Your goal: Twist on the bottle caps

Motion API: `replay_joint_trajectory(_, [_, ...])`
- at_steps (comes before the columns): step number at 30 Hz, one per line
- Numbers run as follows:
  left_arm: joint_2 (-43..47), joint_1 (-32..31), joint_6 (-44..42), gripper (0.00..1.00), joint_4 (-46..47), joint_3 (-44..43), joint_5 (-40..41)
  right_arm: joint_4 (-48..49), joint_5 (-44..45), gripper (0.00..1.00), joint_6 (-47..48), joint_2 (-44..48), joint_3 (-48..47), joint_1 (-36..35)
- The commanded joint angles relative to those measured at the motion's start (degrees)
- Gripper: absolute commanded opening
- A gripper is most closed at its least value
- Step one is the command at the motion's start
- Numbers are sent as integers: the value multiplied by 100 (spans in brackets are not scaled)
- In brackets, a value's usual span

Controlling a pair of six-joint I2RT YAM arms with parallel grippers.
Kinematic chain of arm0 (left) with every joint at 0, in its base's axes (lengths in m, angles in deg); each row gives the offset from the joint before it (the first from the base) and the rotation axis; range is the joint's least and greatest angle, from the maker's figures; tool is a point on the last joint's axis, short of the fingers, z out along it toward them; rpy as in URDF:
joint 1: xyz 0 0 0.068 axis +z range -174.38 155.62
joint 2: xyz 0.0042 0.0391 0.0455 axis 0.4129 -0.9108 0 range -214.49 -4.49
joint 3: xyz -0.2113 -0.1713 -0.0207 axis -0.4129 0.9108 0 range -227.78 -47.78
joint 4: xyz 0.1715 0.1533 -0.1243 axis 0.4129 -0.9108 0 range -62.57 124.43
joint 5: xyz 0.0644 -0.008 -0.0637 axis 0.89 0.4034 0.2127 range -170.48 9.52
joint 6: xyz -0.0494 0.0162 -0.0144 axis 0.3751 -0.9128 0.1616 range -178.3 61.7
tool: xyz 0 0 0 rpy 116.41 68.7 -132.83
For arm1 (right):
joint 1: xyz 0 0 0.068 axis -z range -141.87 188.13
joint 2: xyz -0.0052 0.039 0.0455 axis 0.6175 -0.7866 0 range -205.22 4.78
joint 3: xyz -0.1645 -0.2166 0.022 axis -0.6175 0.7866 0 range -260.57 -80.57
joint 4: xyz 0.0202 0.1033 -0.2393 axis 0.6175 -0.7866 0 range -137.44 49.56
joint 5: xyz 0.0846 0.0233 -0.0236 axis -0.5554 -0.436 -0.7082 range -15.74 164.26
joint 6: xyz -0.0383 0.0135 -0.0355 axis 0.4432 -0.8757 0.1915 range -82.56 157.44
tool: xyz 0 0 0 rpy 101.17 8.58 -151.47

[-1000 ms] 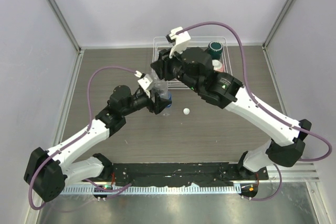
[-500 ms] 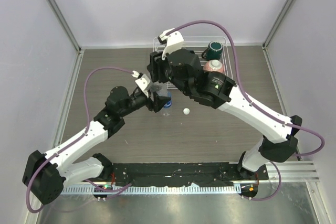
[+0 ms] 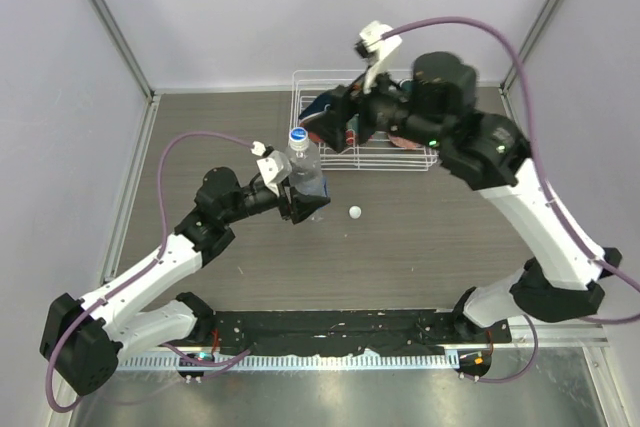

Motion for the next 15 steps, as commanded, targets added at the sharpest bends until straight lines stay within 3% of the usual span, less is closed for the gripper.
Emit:
replay_joint_trajectory(1, [70,-14,-332,0,370,60,-1600,220,-3634,77,982,822,393,864])
replay_joint_trajectory(4, [17,-23,-368,0,327,-19,-2314,422,-4884,78,1317,991,686,1277])
replay_joint_trajectory(10, [-115,-32,-61,0,186,-221,-3105,975,-6650,78,985,640,694,1937])
replay_joint_trajectory(13, [-159,-84,19,0,159,-292,-3281,2305,-7170,78,423,640,1115,1929])
replay_joint_trajectory(15, [-203,-102,54,0,124,-353,-3282,3292,-7338,78,-499,745,1658,1929])
